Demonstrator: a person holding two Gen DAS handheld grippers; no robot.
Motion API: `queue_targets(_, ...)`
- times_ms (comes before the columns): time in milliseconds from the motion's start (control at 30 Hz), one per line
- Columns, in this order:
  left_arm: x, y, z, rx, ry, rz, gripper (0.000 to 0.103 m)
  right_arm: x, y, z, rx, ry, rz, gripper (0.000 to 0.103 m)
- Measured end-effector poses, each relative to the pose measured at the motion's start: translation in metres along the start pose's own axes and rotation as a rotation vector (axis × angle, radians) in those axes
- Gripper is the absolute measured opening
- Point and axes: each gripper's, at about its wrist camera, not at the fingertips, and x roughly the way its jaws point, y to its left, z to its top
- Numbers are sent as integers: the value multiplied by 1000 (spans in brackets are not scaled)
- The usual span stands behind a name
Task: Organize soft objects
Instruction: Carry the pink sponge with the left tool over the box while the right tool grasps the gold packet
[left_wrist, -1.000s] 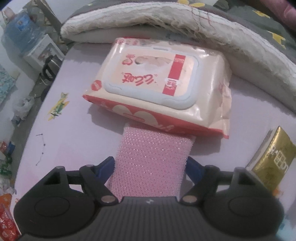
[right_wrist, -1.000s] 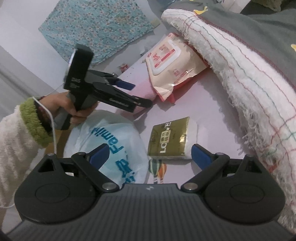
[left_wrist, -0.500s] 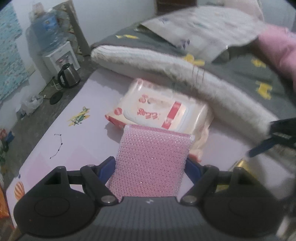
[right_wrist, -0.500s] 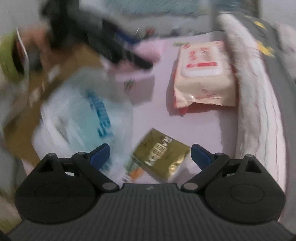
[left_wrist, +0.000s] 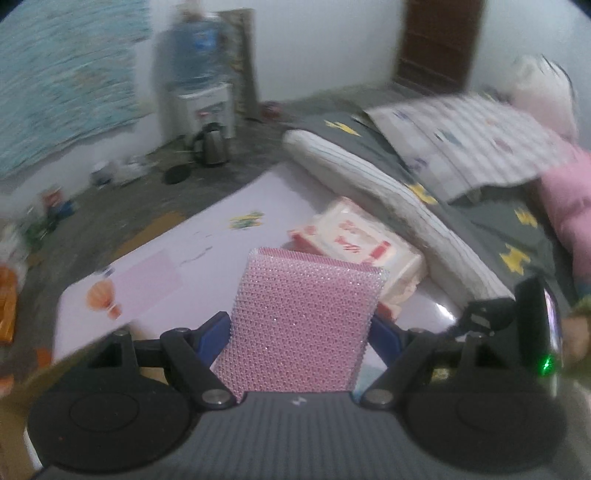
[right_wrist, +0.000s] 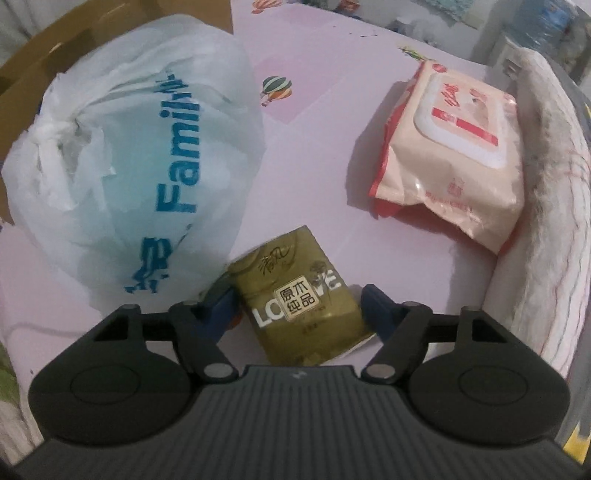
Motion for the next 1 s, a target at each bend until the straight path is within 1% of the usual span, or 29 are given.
queue_targets(100,-37,26,-28,-112,-25,50,81,-6,9,-15,32,-22,-29,65)
queue_targets(200,-66,52,-63,-242,-41,103,82,-16,11,-29,103,-47,-47,62)
queue_targets(267,-83,70,-93,-353,-50,132,82,-23,11,-39,163,-62,-57,62)
queue_targets(333,-97,86,-126,-470,-56,138,82,-29,10,-50,224,-76,-54,62)
queue_targets(433,-111,99,-175,-612,-60,158,82,-40,8,-66,322,-105,-37,62)
queue_targets(500,-121,106,-202,-695,-76,173,82,-46,5,-76,404,-128,-11,62)
queue_targets(567,-131,111,-229,-779,-94,181,82,-51,1,-86,486,-157,27,62)
queue_targets(633,-136,112,-250,-868,-122,207,82,-54,-3,-94,564,-182,70,62)
queue_targets(667,-139,112,-258,-895,-136,215,82,-57,-5,-100,610,-199,95,62)
queue_targets(767,-145,113,-278,-1010,-196,249,82,-61,-7,-109,684,-246,153,62)
queue_targets(833,-145,113,-289,-1082,-237,289,82,-67,-5,-115,725,-276,193,62)
queue_targets(900,-143,115,-295,-1140,-255,322,82,-71,-7,-119,758,-301,224,62)
queue_targets(1000,-137,118,-306,-1232,-264,365,82,-75,-5,-122,773,-323,238,62)
